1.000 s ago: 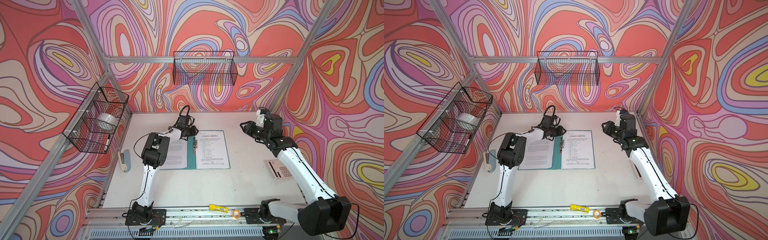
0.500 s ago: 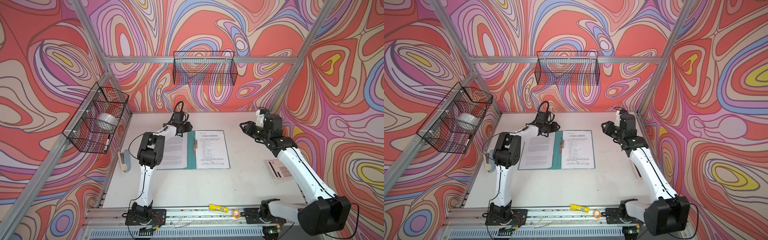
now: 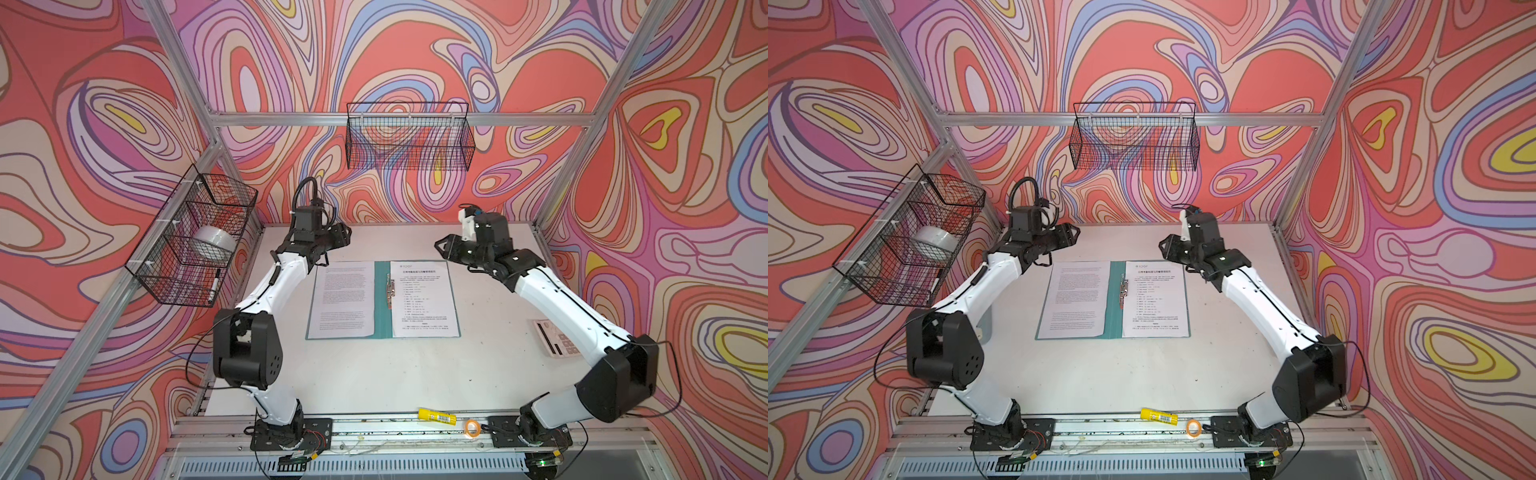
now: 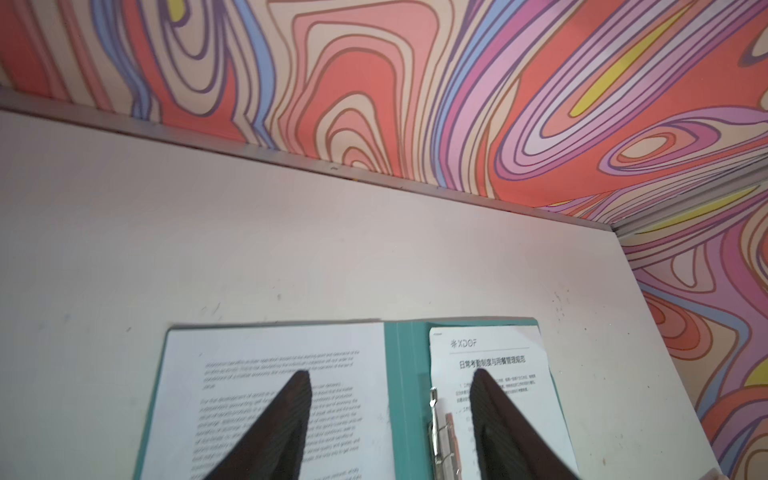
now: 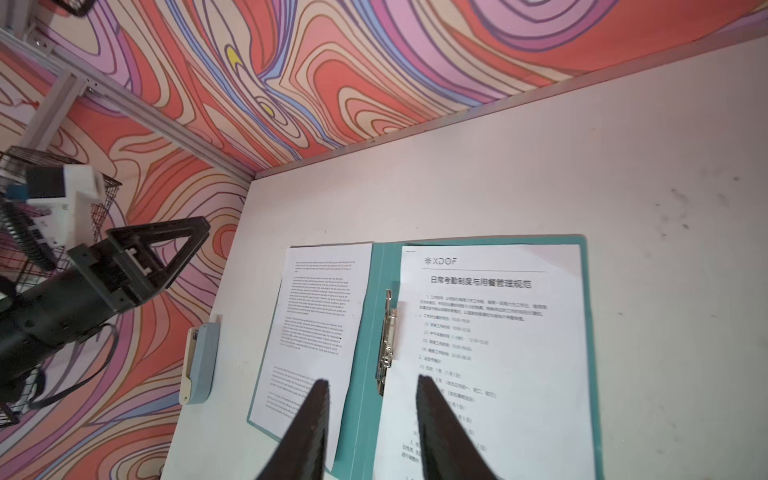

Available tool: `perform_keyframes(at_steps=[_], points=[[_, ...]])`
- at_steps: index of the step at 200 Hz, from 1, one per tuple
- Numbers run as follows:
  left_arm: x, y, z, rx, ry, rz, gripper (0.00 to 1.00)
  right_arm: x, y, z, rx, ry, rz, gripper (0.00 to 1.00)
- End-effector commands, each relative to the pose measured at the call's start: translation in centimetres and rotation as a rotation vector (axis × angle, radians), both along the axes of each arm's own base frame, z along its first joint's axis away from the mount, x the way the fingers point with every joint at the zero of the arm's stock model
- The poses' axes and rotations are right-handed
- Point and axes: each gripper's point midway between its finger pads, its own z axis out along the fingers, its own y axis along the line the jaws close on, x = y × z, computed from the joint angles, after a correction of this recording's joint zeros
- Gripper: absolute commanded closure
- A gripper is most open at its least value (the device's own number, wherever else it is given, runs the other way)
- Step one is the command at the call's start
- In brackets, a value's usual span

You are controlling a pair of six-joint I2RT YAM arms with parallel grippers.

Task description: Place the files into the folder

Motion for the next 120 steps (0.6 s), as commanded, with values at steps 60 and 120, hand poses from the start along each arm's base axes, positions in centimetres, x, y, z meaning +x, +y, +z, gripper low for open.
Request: perform_keyframes(at_steps=[60,120], points=[[-10.9,1.0,-7.4,-0.104,0.166,0.068,0.45,4.3,7.8,-11.2,-0.132,0.192,0.167,0.73],[-10.2,-2.6,-8.7,-0.215,0.197,-0.026,0.5,4.7,9.9,-15.9,-0.159,0.258,0.214,0.73]])
